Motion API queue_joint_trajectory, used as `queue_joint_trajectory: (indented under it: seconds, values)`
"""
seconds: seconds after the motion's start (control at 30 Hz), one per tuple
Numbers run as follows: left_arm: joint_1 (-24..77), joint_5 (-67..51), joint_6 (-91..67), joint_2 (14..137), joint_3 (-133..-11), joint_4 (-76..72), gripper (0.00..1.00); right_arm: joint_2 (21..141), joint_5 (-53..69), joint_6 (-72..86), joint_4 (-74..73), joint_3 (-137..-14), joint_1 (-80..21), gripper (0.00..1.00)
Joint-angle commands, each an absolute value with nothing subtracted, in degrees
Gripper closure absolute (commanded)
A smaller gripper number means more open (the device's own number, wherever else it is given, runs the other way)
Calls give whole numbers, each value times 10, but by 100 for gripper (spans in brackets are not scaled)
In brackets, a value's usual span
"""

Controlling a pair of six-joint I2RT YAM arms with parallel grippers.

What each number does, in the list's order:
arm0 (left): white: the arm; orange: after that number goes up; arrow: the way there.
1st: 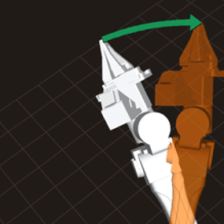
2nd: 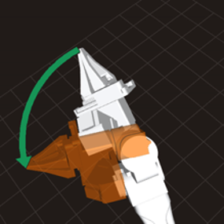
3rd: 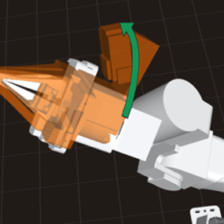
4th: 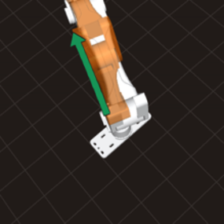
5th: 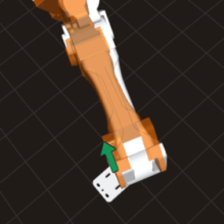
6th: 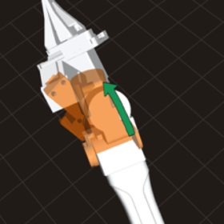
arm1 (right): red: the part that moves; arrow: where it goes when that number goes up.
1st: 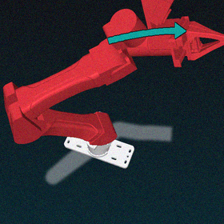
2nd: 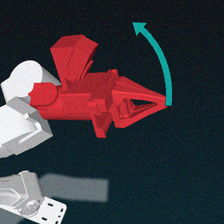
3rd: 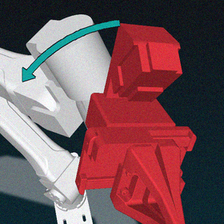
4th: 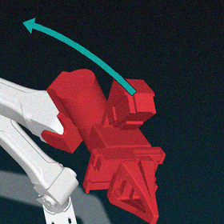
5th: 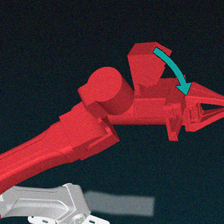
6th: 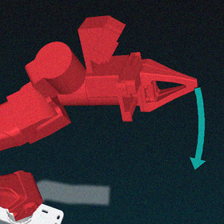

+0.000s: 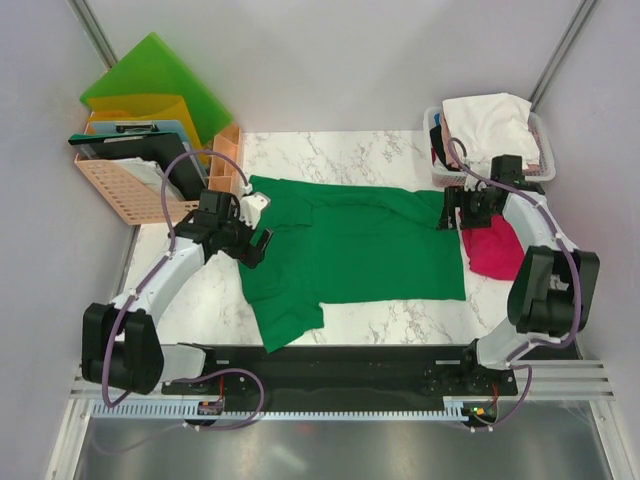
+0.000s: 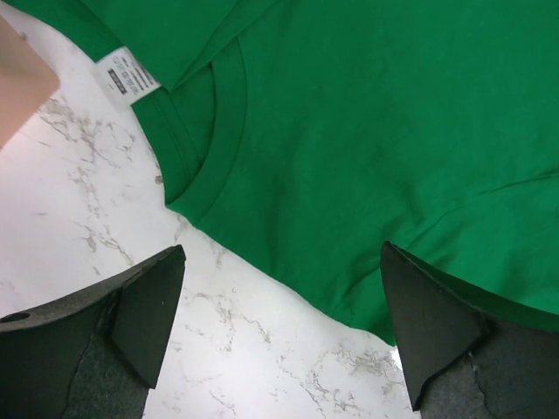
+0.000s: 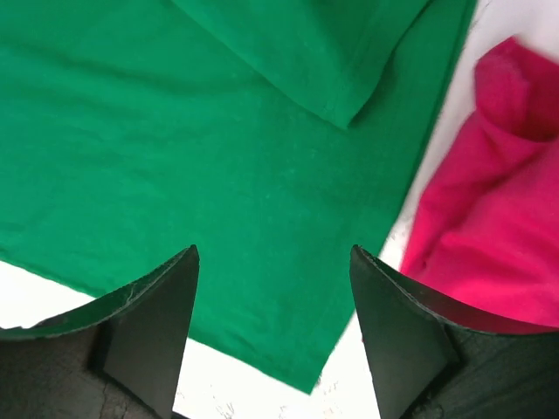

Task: Fold and stack the t-shirts
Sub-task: Fold the flattened tshirt in 1/3 of the way

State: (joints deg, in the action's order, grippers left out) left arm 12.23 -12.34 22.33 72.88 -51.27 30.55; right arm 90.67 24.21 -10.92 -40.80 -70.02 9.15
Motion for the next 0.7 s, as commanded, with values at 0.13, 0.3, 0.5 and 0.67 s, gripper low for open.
queue_joint_trajectory:
  seconds: [0.13, 0.3, 0.5, 0.67]
  values:
    - [120, -95, 186, 791, -530, 252, 0, 991, 265, -76, -318, -711, 82, 27]
    - [120, -127, 176, 845, -558, 237, 0, 1034, 268, -61, -291, -740, 82, 32]
    - [120, -138, 185, 888, -560, 182, 1, 1077, 264, -48, -278, -780, 78, 39]
    - [120, -139, 192, 935, -577, 164, 1, 1115, 251, -39, -269, -807, 67, 40]
